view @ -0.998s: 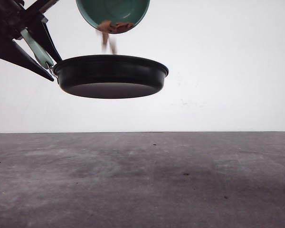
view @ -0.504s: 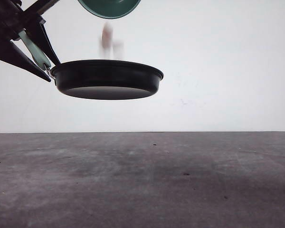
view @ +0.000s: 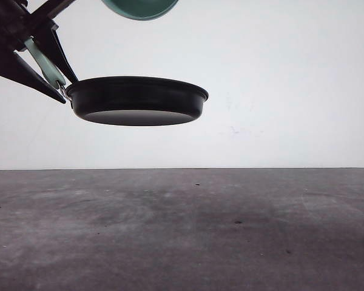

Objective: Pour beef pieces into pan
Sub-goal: 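Move the emptied bowl away with the right gripper and set it down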

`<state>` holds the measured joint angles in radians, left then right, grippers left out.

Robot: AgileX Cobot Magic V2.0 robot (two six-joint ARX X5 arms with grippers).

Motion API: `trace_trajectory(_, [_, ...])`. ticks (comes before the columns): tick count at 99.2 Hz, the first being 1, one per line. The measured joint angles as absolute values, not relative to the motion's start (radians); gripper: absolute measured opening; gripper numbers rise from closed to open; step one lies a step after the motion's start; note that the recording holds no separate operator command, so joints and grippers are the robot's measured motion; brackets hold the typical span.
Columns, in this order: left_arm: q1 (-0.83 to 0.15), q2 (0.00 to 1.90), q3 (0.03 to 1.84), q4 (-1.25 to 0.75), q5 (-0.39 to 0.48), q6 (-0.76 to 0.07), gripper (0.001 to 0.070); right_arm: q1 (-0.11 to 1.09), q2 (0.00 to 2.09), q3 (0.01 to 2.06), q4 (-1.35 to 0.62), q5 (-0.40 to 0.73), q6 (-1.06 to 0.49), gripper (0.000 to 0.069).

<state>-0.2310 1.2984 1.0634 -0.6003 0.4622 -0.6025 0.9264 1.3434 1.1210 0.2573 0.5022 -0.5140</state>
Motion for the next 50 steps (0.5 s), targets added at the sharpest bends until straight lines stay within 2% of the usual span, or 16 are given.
trace_trajectory(15, [-0.231, 1.298, 1.063, -0.579, 0.461, -0.595, 0.0128, 0.768, 1.25, 1.122, 0.068, 0.29, -0.077, 0.0023])
trace_trajectory(31, [-0.231, 1.298, 1.063, -0.557, 0.459, -0.595, 0.0128, 0.537, 1.239, 1.122, -0.05, -0.073, 0.348, 0.0023])
trace_trajectory(40, [-0.231, 1.298, 1.063, -0.556, 0.459, -0.595, 0.0128, 0.411, 1.239, 1.122, -0.153, -0.214, 0.516, 0.0023])
trace_trajectory(50, [-0.231, 1.298, 1.063, -0.557, 0.459, -0.592, 0.0128, 0.273, 1.25, 1.123, -0.342, -0.233, 0.565, 0.0023])
